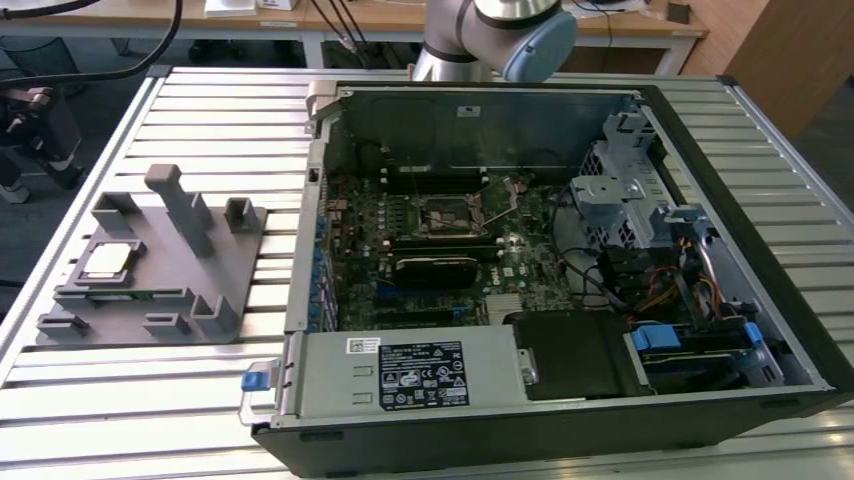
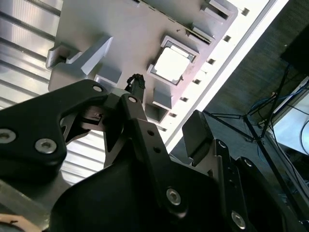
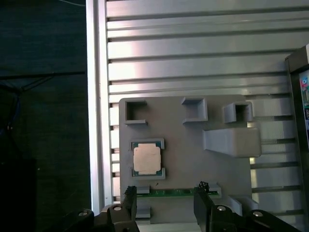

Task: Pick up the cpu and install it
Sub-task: 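Pick up the cpu and move it towards the insertion slot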

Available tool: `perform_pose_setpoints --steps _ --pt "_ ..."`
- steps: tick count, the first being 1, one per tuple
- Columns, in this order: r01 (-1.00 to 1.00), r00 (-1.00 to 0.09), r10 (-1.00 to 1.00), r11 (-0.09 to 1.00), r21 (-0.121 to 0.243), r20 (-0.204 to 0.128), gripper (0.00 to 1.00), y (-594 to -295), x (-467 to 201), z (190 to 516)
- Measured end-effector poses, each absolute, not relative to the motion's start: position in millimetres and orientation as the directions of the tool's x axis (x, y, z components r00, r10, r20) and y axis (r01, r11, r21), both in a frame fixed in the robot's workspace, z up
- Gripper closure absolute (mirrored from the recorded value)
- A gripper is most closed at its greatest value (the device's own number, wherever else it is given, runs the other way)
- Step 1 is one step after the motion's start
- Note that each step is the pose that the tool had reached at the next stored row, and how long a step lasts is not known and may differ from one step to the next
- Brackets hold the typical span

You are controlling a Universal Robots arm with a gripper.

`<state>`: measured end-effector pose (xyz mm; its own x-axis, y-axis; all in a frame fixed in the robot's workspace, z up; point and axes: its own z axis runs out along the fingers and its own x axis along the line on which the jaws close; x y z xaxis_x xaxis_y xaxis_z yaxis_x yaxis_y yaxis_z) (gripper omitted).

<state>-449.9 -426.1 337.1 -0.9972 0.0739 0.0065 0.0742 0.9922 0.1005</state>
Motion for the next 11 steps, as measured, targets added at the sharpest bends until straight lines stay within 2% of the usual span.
perform_pose_setpoints --steps 11 --pt "0.066 -0.998 0.065 0.993 0.100 0.014 0.41 -428.9 -450.0 329.4"
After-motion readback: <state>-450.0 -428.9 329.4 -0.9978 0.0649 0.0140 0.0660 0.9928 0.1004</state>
